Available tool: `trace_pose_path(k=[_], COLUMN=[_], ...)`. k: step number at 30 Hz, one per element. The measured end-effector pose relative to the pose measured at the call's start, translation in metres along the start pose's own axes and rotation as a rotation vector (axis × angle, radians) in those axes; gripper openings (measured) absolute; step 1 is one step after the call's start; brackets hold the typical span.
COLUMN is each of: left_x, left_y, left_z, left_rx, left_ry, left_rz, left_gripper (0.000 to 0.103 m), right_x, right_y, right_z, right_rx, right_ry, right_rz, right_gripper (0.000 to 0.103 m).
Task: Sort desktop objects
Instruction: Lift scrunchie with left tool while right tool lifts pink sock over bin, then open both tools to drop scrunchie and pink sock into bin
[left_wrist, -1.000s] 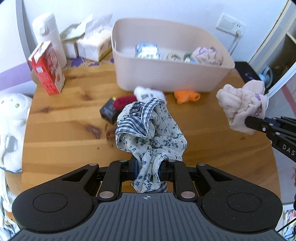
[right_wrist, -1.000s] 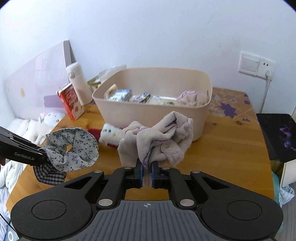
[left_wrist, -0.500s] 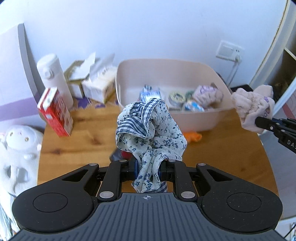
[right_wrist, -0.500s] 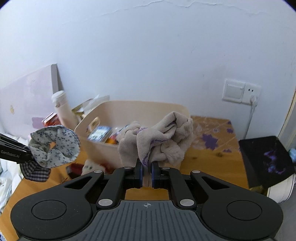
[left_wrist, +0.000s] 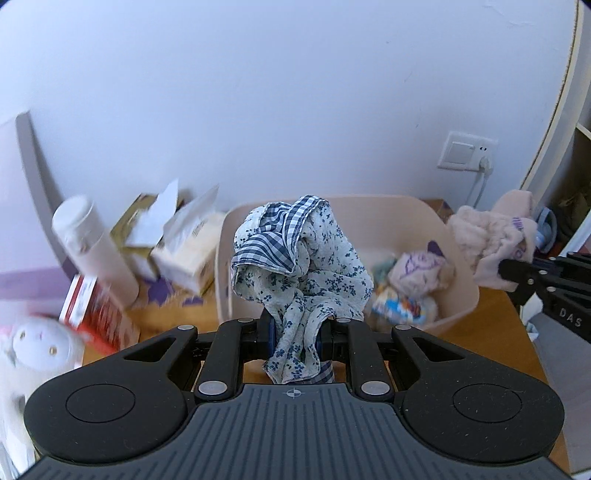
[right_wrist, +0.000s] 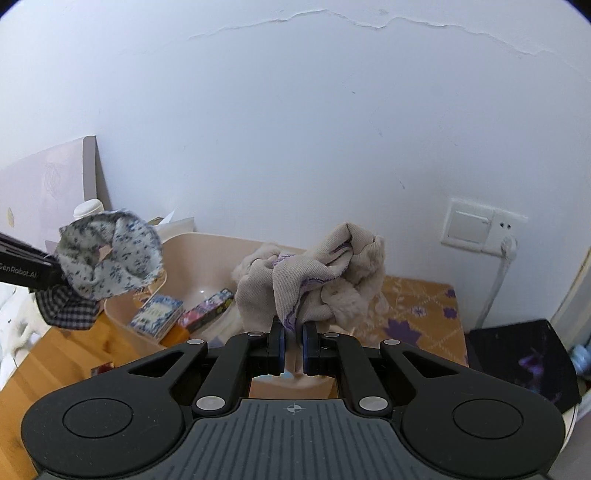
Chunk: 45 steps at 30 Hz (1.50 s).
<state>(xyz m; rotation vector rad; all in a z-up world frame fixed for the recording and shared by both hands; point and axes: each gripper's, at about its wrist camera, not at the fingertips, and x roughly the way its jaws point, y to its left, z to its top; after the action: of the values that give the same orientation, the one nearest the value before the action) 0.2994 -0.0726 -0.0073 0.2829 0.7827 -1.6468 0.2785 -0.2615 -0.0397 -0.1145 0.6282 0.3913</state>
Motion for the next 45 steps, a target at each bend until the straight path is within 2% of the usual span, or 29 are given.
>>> trace_pose_path(k=[11, 21, 24, 26, 27, 28, 29, 31, 33, 35, 38, 39, 43, 45], left_x=[0.051, 0.102, 0.111, 0.111, 0.112, 0.112, 0.112, 0.107, 0.101, 0.096, 0.087, 0.083, 0.067, 0.06], left_y=[-0.03, -0.045, -0.047, -0.048, -0.049, -0.05, -0.05, -0.048, -0.046, -0.042, -0.035, -0.033, -0.019, -0.011], left_z=[0.02, 0.019, 0.017, 0.017, 0.016, 0.016, 0.016, 0.016, 0.015, 0.015, 0.013, 0.013, 0.006, 0.002], left_rx=[0.048, 0.051, 0.048, 0.045, 0.049, 0.052, 0.054, 0.053, 0.047, 0.042, 0.036, 0.033, 0.012, -0.003], left_ry=[0.001, 0.102, 0.142, 0.143, 0.147, 0.15, 0.148, 0.132, 0.121, 0.113, 0.1, 0.096, 0.077, 0.065], left_rz=[0.023, 0.04, 0.034, 0.026, 0.025, 0.025, 0.027, 0.032, 0.034, 0.037, 0.045, 0.049, 0.059, 0.062], left_gripper=[0.018, 0.019, 0.022, 0.028, 0.036, 0.045, 0.05, 0.064, 0.069, 0.071, 0.075, 0.077, 0.079, 0.081], right_x=[0.04, 0.074, 0.082, 0.085, 0.086, 0.086, 0.086, 0.085, 0.082, 0.078, 0.07, 0.068, 0.059, 0.054], right_y=[-0.009, -0.013, -0.014, -0.014, -0.013, -0.013, -0.014, -0.014, -0.012, -0.012, -0.01, -0.009, -0.003, 0.002], right_z=[0.014, 0.008, 0.005, 0.003, 0.002, 0.002, 0.003, 0.003, 0.003, 0.002, 0.001, 0.0, -0.006, -0.009], right_rx=[-0.057, -0.093, -0.093, -0.094, -0.093, -0.092, -0.091, -0.089, -0.087, -0.077, -0.056, -0.052, -0.046, -0.049], right_ry=[0.016, 0.072, 0.091, 0.103, 0.101, 0.1, 0.101, 0.098, 0.091, 0.08, 0.062, 0.058, 0.052, 0.052], right_rz=[0.017, 0.032, 0.04, 0.05, 0.049, 0.048, 0.049, 0.047, 0.042, 0.037, 0.031, 0.03, 0.024, 0.015], right_gripper=[0.009, 0.009, 0.01, 0.017, 0.021, 0.032, 0.039, 0.043, 0.051, 0.066, 0.079, 0.081, 0.098, 0.101])
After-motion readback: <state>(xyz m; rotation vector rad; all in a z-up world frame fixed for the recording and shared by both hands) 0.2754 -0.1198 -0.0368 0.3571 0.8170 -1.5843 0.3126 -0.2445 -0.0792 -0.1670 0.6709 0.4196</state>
